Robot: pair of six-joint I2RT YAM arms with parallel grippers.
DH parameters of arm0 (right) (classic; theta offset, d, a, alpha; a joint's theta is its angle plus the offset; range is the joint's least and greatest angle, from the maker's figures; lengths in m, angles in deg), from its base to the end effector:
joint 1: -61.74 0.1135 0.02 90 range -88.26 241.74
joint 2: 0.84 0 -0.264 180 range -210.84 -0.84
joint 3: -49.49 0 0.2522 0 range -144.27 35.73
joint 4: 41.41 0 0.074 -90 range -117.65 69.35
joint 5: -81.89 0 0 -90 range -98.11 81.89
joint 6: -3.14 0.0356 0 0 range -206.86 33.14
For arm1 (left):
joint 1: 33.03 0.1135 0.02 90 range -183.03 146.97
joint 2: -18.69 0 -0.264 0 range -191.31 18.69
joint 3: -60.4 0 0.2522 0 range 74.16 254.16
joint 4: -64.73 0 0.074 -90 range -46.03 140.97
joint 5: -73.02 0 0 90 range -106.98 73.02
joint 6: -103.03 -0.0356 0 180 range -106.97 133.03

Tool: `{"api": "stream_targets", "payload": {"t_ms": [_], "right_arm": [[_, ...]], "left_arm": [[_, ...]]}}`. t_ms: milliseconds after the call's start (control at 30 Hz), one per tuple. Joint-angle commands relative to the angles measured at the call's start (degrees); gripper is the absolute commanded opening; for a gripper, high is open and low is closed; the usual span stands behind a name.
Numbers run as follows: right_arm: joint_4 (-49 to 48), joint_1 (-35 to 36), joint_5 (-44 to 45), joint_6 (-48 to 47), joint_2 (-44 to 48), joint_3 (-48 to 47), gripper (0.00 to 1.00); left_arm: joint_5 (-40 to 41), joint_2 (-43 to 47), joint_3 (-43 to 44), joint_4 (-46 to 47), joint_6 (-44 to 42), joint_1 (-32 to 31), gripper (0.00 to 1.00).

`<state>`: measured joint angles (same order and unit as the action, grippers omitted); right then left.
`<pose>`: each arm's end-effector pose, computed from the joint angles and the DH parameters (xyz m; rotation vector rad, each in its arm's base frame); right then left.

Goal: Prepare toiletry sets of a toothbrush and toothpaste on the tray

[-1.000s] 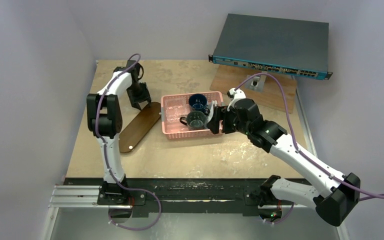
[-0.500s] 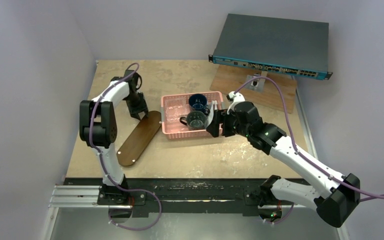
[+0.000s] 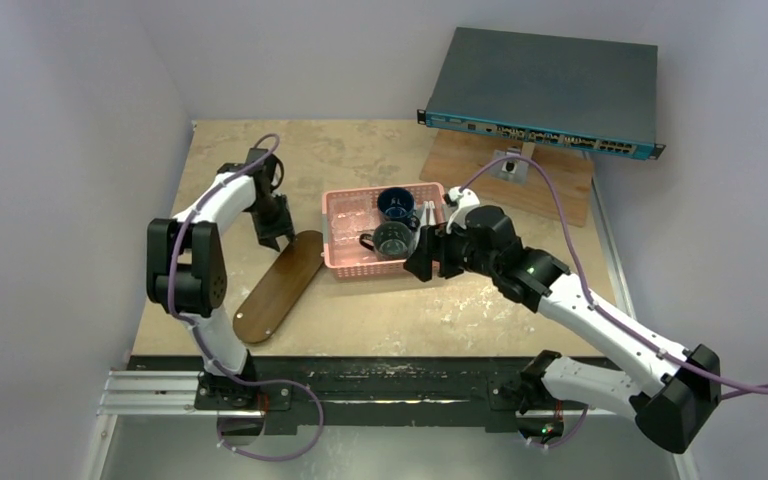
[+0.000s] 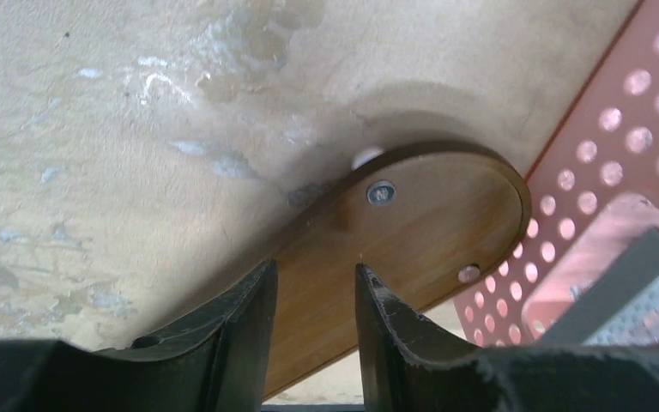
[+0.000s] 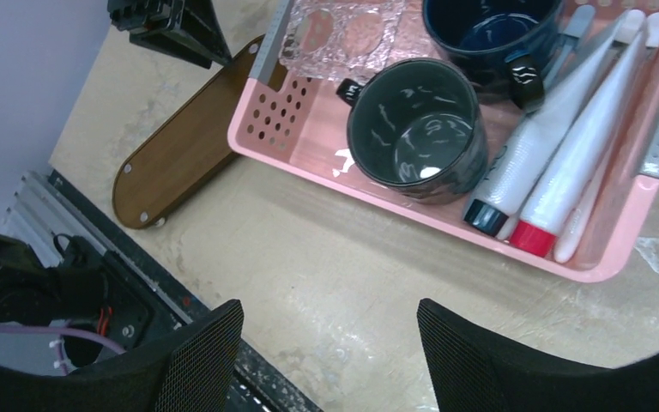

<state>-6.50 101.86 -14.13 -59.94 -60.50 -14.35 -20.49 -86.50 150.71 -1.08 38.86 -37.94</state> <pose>0.1752 0.1525 0.3038 -0.3196 2.1875 0.7911 0.3492 -0.0322 0.1954 -0.5368 2.9488 -0.1532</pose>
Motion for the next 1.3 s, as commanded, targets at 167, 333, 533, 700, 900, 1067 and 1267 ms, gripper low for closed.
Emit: {"api": "stream_targets", "payload": {"t_ms": [167, 333, 533, 700, 900, 1067, 1267], "right_arm": [[-5.07, 8.57, -2.24, -2.49, -5.9, -1.81, 0.76], [-7.07, 14.43, -1.59, -2.55, -11.47, -3.9, 0.72], [-10.89, 21.87, -0.3, -2.31, -19.03, -7.36, 0.54], [-14.44, 25.52, 1.89, -0.47, -27.29, -11.08, 0.17], [-18.51, 27.29, 3.53, 2.77, -37.71, -16.65, 0.0], [-22.02, 28.06, 2.87, 6.06, -44.43, -20.57, 0.0], [-24.47, 28.44, 1.19, 9.99, -51.56, -25.52, 0.0]], "left_arm": [[0.5, 11.79, -4.75, -1.82, -2.36, -1.73, 0.4], [0.44, 21.59, -11.36, -1.83, -2.13, -3.44, 0.43], [-2.58, 34.9, -19.62, 0.76, -0.17, -3.7, 0.49], [-3.97, 47.62, -22.89, 2.65, 0.74, -3.65, 0.57], [-4.41, 58.72, -24.8, 3.28, 1.12, -3.68, 0.63], [-2.55, 66.3, -25.7, 2.94, 0.92, -3.63, 0.65], [1.21, 74.21, -25.81, 2.62, -0.33, -3.63, 0.65]]}}
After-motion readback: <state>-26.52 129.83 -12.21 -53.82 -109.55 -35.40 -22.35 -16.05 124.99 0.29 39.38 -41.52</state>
